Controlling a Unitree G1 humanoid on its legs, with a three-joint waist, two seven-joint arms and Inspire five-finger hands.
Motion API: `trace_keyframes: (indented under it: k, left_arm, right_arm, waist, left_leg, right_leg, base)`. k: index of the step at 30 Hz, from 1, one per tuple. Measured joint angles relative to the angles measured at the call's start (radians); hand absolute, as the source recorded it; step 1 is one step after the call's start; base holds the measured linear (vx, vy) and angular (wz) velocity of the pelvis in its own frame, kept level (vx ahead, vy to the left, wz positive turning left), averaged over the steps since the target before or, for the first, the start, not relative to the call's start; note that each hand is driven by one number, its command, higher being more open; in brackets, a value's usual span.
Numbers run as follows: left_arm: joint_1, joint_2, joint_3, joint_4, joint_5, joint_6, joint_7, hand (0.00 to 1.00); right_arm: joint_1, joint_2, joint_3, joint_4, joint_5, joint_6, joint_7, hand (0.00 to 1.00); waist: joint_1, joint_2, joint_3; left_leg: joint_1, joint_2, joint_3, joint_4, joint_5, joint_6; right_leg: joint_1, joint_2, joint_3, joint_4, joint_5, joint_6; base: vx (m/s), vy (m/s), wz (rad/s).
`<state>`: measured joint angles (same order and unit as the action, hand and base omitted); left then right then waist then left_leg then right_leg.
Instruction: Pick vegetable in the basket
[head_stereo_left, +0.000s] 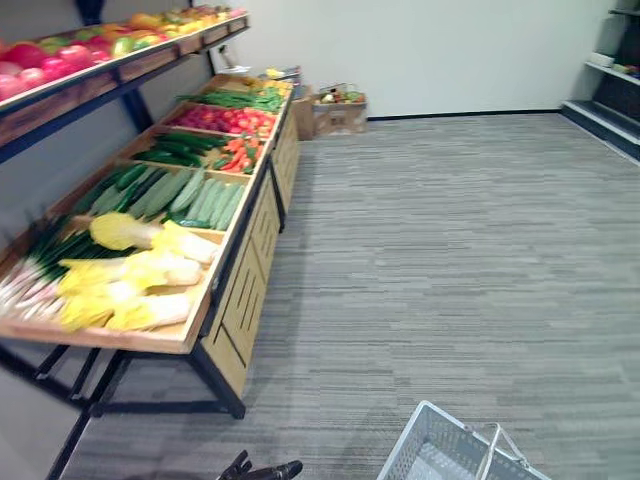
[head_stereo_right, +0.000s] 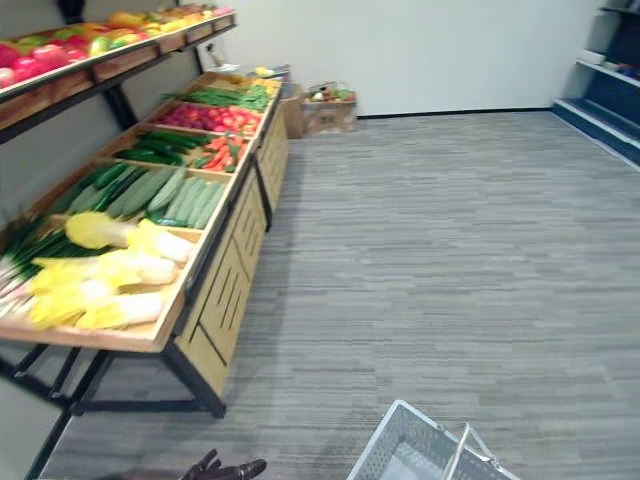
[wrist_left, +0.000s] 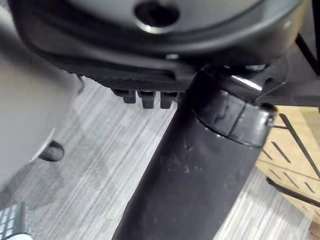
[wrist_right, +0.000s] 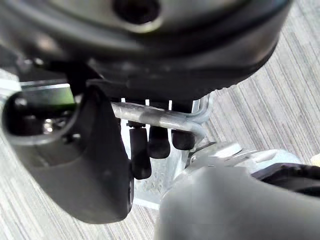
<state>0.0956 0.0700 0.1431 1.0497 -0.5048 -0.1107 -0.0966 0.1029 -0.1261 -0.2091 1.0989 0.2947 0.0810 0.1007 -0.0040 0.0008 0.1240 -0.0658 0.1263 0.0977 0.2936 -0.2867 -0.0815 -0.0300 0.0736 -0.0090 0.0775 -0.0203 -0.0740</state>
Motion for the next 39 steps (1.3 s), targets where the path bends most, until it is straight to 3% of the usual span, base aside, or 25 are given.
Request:
trace_keyframes:
  k: [3, 4, 5, 7, 9, 13, 15, 16, 32, 39]
  left_arm:
    - [0.01, 0.002, 0.005, 0.018, -0.002, 0.001, 0.001, 1.0]
    - [0.017, -0.002, 0.005, 0.02, -0.004, 0.003, 0.001, 1.0]
    - [0.017, -0.002, 0.005, 0.021, -0.004, 0.002, 0.001, 1.0]
    - [0.005, 0.019, 0.01, 0.038, -0.003, 0.011, 0.0, 1.0]
    - [0.004, 0.03, 0.009, 0.039, 0.005, 0.023, -0.011, 1.0]
    - [-0.006, 0.023, -0.01, 0.056, 0.02, 0.038, -0.021, 1.0]
    - [-0.013, 0.015, -0.02, 0.072, 0.026, 0.038, -0.024, 1.0]
    - [-0.039, 0.024, -0.059, 0.114, 0.086, 0.056, -0.029, 1.0]
    - [-0.03, 0.026, -0.038, 0.115, 0.023, 0.057, 0.016, 1.0]
    - [-0.031, 0.034, -0.039, 0.134, 0.013, 0.056, 0.022, 1.0]
  right_arm:
    - [0.011, -0.002, 0.004, 0.005, 0.0, -0.005, 0.0, 0.0]
    - [0.02, -0.002, 0.004, 0.005, 0.0, -0.006, 0.0, 0.0]
    - [0.021, -0.003, 0.002, 0.006, 0.001, -0.009, 0.003, 0.0]
    - [0.028, 0.023, 0.004, 0.004, 0.011, -0.022, 0.004, 0.0]
    - [0.038, 0.035, 0.002, 0.005, 0.023, -0.025, 0.004, 0.0]
    - [0.038, 0.027, -0.008, 0.004, 0.021, -0.028, 0.004, 0.0]
    - [0.039, 0.018, -0.008, 0.01, 0.021, -0.024, 0.002, 0.0]
    - [0.006, 0.012, 0.004, 0.051, -0.018, -0.026, -0.002, 0.0]
    - [0.009, 0.024, -0.008, 0.054, 0.073, 0.011, -0.06, 0.0]
    - [0.007, 0.028, -0.018, 0.063, 0.101, 0.019, -0.068, 0.0]
  waist:
    - [0.002, 0.002, 0.0]
    - [0.006, 0.013, -0.007]
    - [0.006, 0.023, -0.011]
    - [0.0, -0.02, -0.01]
    - [-0.001, -0.039, -0.02]
    - [-0.004, -0.025, -0.031]
    - [-0.006, 0.001, -0.041]
    - [-0.005, -0.006, -0.047]
    - [0.002, -0.022, -0.058]
    - [0.002, -0.027, -0.052]
  left_leg:
    - [-0.009, 0.007, -0.005, -0.075, 0.065, 0.005]
    - [0.004, 0.018, -0.005, -0.092, 0.163, -0.001]
    - [0.01, 0.022, -0.004, -0.097, 0.209, -0.013]
    - [0.038, -0.004, 0.029, -0.118, 0.2, -0.001]
    - [0.074, -0.026, 0.046, -0.162, 0.205, 0.007]
    - [0.116, -0.051, 0.068, -0.221, 0.211, 0.017]
    - [0.121, -0.056, 0.077, -0.236, 0.212, 0.017]
    - [0.123, -0.052, 0.052, -0.293, 0.247, 0.024]
    - [0.118, -0.055, 0.032, -0.289, 0.247, 0.024]
    - [0.114, -0.053, 0.034, -0.196, 0.189, 0.037]
  right_leg:
    - [0.029, 0.003, 0.051, 0.005, -0.014, 0.022]
    - [0.032, 0.017, 0.07, 0.015, -0.027, 0.038]
    - [0.033, 0.022, 0.077, 0.024, -0.035, 0.043]
    - [0.026, -0.012, 0.073, 0.066, -0.072, 0.063]
    - [0.027, -0.034, 0.066, 0.076, -0.088, 0.069]
    - [0.034, -0.054, 0.062, 0.067, -0.091, 0.073]
    - [0.033, -0.058, 0.063, 0.056, -0.09, 0.076]
    - [0.068, -0.041, 0.033, -0.096, 0.014, 0.066]
    - [0.088, -0.042, 0.011, -0.135, 0.031, 0.071]
    - [0.102, -0.046, 0.021, -0.103, 0.031, 0.071]
  base:
    - [0.19, 0.164, -0.66]
    - [0.19, 0.186, -0.55]
    - [0.2, 0.192, -0.46]
    - [0.19, 0.193, -0.22]
    - [0.14, 0.141, -0.15]
    - [0.14, 0.14, -0.14]
    - [0.08, 0.07, -0.11]
    - [0.04, 0.024, -0.04]
    - [0.0, 0.002, 0.03]
    - [-0.01, 0.04, -0.1]
